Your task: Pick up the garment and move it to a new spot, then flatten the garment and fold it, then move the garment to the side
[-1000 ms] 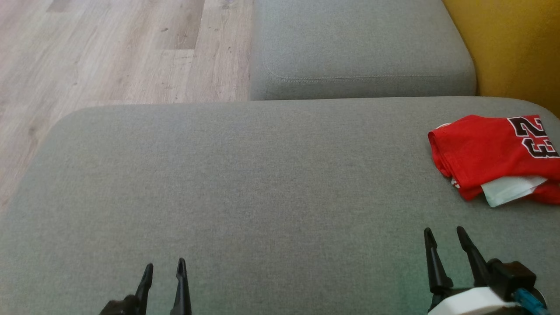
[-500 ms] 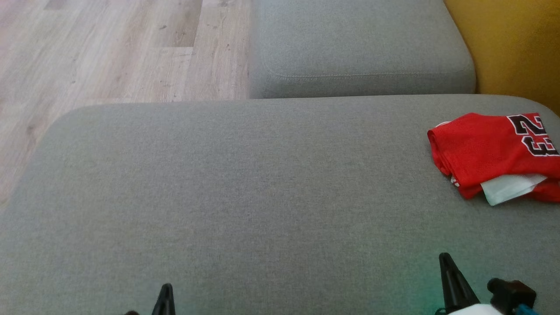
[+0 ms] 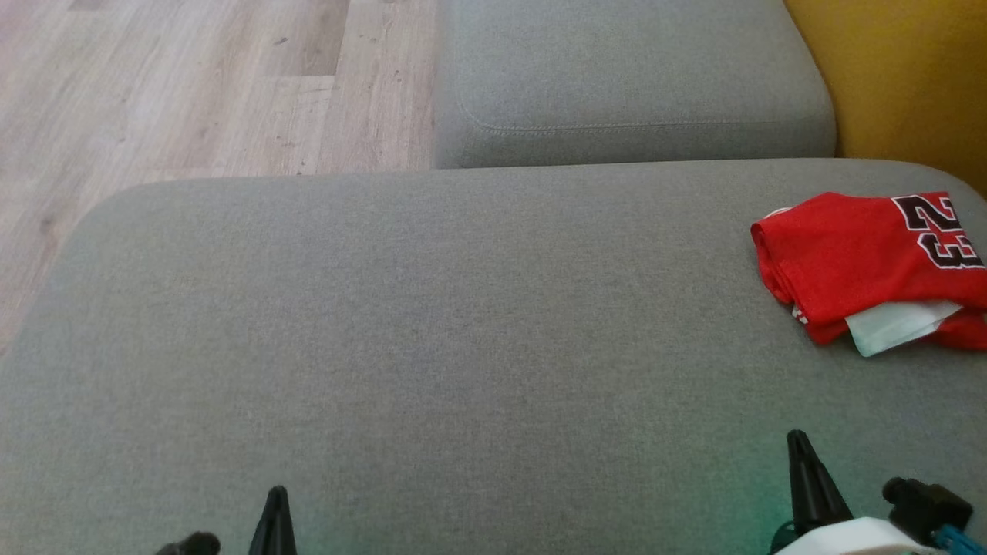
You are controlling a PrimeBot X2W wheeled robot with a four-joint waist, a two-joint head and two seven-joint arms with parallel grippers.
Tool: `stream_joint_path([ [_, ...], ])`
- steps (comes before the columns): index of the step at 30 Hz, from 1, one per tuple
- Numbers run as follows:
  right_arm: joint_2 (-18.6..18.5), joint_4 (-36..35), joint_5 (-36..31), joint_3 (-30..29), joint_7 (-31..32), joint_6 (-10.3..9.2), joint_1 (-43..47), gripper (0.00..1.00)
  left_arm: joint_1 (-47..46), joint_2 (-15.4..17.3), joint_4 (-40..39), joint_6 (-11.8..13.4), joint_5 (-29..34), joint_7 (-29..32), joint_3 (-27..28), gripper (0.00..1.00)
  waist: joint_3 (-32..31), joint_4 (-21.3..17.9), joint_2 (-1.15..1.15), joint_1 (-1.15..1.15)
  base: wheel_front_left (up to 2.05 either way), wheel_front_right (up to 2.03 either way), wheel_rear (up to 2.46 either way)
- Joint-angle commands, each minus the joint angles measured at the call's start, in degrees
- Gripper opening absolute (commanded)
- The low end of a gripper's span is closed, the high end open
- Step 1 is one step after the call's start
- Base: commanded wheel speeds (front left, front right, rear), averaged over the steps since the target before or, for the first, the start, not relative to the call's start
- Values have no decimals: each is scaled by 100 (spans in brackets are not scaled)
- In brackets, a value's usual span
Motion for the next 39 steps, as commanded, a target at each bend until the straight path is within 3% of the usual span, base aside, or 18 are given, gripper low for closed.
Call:
stream_joint_path([
  [1, -30, -188, 257, -49, 45, 9, -305, 0, -322, -27, -147, -89, -163, 58, 227, 0, 12, -8, 0, 0, 0, 0, 0],
  [39, -53, -213, 2699, -274, 507, 20, -769, 0, -715, -380, -159, -699, -1811, 627, 1236, 0, 192, -122, 0, 0, 0, 0, 0],
])
